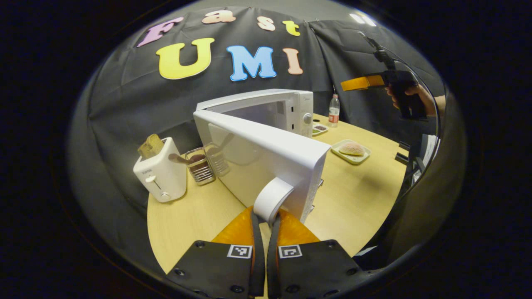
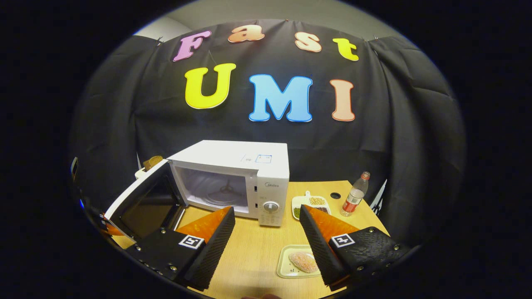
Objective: Open the microwave oven with the left hand, put the food in, and close the microwave oven.
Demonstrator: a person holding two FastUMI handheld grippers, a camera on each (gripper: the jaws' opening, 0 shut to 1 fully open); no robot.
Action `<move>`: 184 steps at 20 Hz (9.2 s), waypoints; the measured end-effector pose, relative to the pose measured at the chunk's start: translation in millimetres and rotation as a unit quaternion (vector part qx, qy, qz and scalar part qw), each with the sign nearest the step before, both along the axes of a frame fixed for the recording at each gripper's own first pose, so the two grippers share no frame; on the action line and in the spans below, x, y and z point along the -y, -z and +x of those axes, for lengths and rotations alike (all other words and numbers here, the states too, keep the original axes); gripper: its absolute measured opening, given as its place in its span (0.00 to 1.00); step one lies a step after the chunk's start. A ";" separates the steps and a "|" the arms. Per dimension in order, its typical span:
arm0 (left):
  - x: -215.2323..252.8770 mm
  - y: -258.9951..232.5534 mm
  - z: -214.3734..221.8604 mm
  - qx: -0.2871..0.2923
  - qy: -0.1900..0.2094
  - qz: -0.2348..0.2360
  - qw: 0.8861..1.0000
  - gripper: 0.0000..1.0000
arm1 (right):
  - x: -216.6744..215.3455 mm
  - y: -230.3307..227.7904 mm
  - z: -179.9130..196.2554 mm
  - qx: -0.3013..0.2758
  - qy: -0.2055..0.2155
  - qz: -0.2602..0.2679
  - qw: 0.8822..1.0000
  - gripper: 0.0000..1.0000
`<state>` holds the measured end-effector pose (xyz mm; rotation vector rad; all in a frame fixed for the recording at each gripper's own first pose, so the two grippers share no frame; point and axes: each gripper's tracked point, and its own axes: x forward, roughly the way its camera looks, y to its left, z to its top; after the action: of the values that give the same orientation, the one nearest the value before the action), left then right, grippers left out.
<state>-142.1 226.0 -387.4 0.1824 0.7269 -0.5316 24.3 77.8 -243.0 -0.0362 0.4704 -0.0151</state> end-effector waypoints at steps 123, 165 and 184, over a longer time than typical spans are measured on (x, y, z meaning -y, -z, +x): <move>146.8 -250.6 130.8 0.233 -0.172 -0.174 0.941 0.96 | 25.1 -90.3 34.7 0.136 -0.045 -0.044 0.989 0.86; 5.1 -68.2 -11.0 0.075 -0.301 -0.008 0.951 0.07 | 59.4 -184.0 33.6 0.208 0.006 0.007 0.978 0.85; 153.9 -57.6 61.1 0.055 -0.138 -0.079 0.986 0.07 | 122.5 -184.0 12.8 0.208 0.074 -0.015 0.975 0.85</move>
<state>-81.0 72.1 -329.8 -0.0368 0.5871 -0.3092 37.1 -44.8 -59.0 -0.0268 0.0533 -0.1732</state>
